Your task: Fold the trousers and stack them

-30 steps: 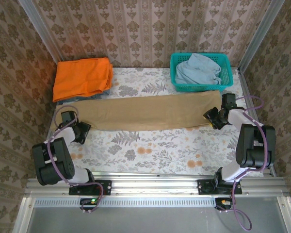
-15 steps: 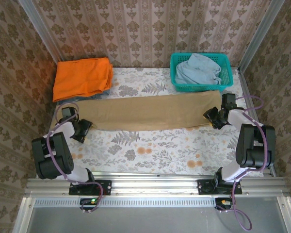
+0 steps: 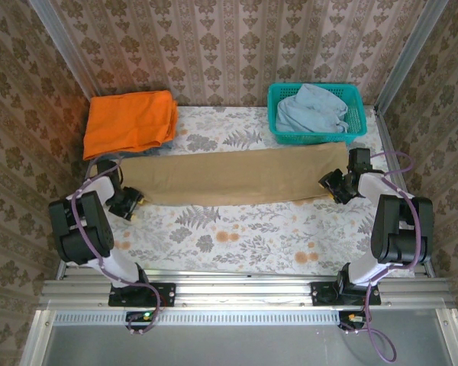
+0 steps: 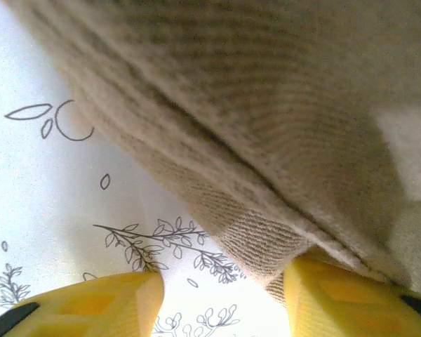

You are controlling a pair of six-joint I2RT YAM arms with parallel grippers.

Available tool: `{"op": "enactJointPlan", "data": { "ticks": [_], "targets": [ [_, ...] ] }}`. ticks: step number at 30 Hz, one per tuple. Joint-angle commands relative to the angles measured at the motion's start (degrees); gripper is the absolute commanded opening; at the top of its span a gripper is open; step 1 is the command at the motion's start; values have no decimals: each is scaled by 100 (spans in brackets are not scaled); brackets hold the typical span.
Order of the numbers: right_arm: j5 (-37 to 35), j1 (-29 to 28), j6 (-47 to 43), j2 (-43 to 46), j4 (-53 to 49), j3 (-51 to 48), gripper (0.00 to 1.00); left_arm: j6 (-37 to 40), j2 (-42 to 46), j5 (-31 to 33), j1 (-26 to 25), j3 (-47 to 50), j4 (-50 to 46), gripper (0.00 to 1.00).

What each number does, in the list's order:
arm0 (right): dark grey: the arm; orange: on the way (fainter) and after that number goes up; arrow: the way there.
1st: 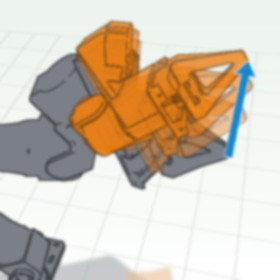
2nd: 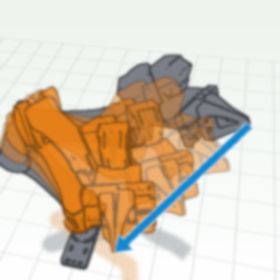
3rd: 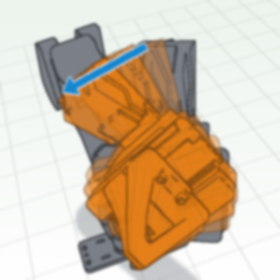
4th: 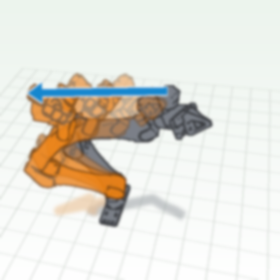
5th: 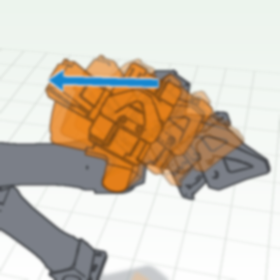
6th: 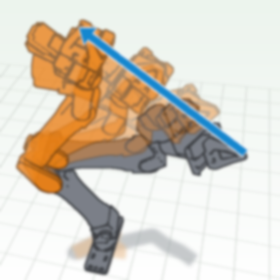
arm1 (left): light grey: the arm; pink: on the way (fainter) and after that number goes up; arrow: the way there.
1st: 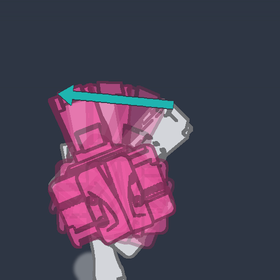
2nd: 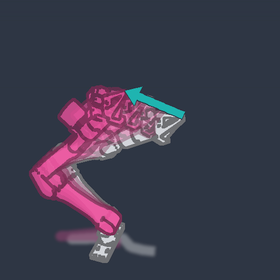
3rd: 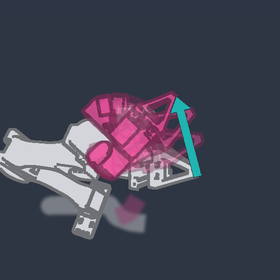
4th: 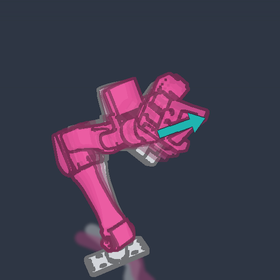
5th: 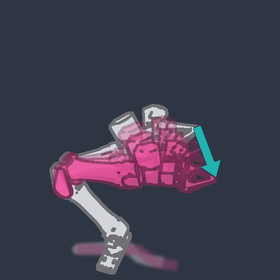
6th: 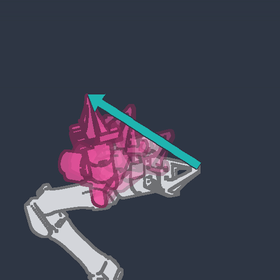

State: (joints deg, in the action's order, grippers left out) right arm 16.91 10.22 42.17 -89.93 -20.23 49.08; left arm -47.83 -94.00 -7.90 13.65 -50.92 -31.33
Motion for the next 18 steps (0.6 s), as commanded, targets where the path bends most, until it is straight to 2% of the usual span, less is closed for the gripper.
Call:
{"op": "enactJointPlan", "data": {
  "ticks": [1,7,11,18],
  "targets": [
    [114,-44,5,151,110,-75,47,484,-568,585,129,-394,2606,37],
    [203,-40,19,238,149,-100,48,673,-812,692,173,-627,2504,22],
    [215,-41,19,278,164,-110,48,779,-864,720,209,-796,2370,0],
    [250,-47,37,320,185,-126,47,784,-164,422,74,-713,2151,0]
  ]
}}
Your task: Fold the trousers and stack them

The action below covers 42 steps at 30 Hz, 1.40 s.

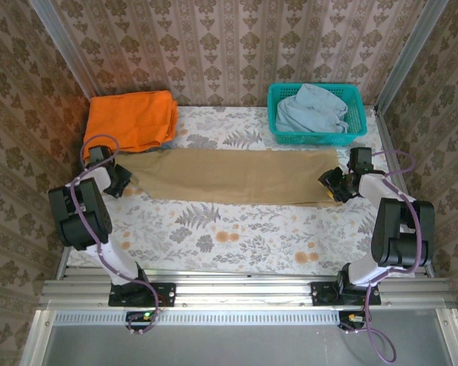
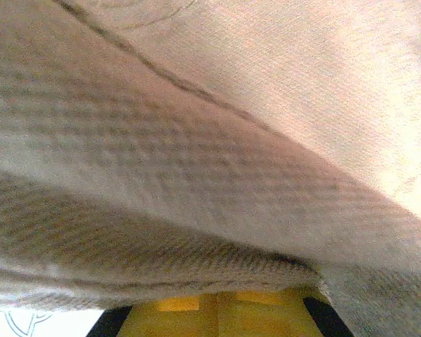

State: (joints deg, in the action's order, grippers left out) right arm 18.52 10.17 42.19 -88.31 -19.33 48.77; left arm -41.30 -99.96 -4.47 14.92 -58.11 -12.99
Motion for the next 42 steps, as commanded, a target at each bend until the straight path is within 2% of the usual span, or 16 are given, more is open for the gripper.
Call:
{"op": "enactJointPlan", "data": {
  "ticks": [1,10,15,19,24,27,30,36,42],
  "targets": [
    [88,-42,34,173,83,-91,47,136,589,-4,-72,29,235,0],
    [59,-42,17,287,11,-35,48,247,1652,-905,-263,509,-523,0],
    [57,-41,19,323,-70,52,48,377,2126,-933,-371,1170,-788,0],
    [55,-29,19,336,-114,87,48,413,2666,-1088,-131,1452,-986,0],
    [9,-25,26,310,-156,137,48,630,3178,-1112,237,1283,-1454,0],
    [-138,-29,26,264,-293,180,51,522,3235,-1333,478,1298,-1333,0],
    [-369,-22,43,211,-561,200,53,460,3166,-1397,490,1328,-1169,0],
    [-1253,365,-14,194,-919,163,56,121,2983,-1634,512,1551,-537,0],
    [-971,450,75,76,-897,-74,44,-24,2742,-1780,510,1598,-130,0]
  ]
}}
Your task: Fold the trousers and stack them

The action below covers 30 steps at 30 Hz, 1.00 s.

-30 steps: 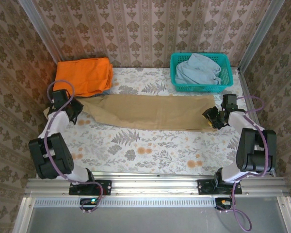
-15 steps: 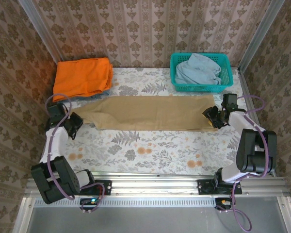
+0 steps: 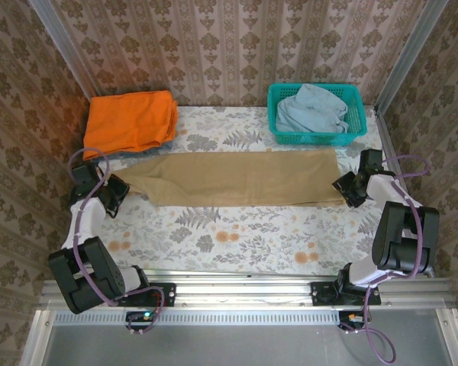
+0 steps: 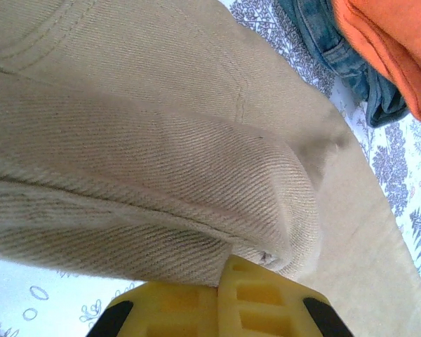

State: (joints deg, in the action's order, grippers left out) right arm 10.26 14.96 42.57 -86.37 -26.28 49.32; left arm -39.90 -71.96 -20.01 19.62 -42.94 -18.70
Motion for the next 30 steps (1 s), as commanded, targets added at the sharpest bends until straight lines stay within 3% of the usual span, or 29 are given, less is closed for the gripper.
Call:
{"op": "enactJointPlan", "data": {
  "ticks": [1,13,17,22,27,30],
  "targets": [
    [-170,-29,32,-156,-238,-142,43,-196,-84,-246,37,92,502,0],
    [-1186,-194,-343,-334,-674,-44,47,-433,-168,-454,42,259,1076,0],
    [-1045,-251,-379,-689,-708,138,44,-456,-238,-525,42,274,1196,0],
    [-877,-296,-396,-953,-617,331,22,-479,-248,-614,88,287,1272,0],
    [-1188,-262,-442,-594,-635,355,0,-492,-248,-688,114,245,1281,0],
    [-1237,-182,-423,-228,-563,322,0,-498,-235,-711,106,221,1281,0]
  ]
}}
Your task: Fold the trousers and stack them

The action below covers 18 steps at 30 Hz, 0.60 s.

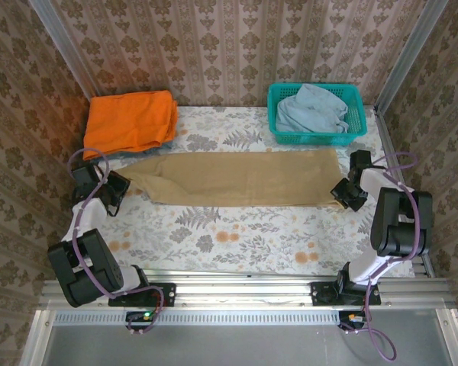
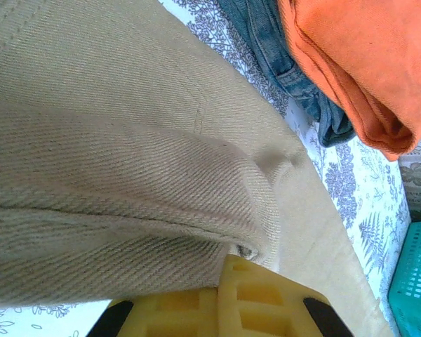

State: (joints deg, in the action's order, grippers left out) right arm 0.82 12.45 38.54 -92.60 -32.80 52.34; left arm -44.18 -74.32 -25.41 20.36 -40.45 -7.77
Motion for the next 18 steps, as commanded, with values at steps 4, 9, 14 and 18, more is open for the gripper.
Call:
{"op": "enactJointPlan", "data": {
  "ticks": [4,9,14,18],
  "targets": [
    [-385,228,-110,763,-48,301,0,-35,23,-253,-3,-94,118,0],
    [-56,700,-106,867,-84,689,0,69,123,-326,-42,-111,-60,0],
    [290,1072,-75,875,-113,932,0,203,300,-392,-54,-62,-231,0],
    [381,1326,-85,852,-110,893,0,284,567,-472,-101,198,-366,0]
  ]
}}
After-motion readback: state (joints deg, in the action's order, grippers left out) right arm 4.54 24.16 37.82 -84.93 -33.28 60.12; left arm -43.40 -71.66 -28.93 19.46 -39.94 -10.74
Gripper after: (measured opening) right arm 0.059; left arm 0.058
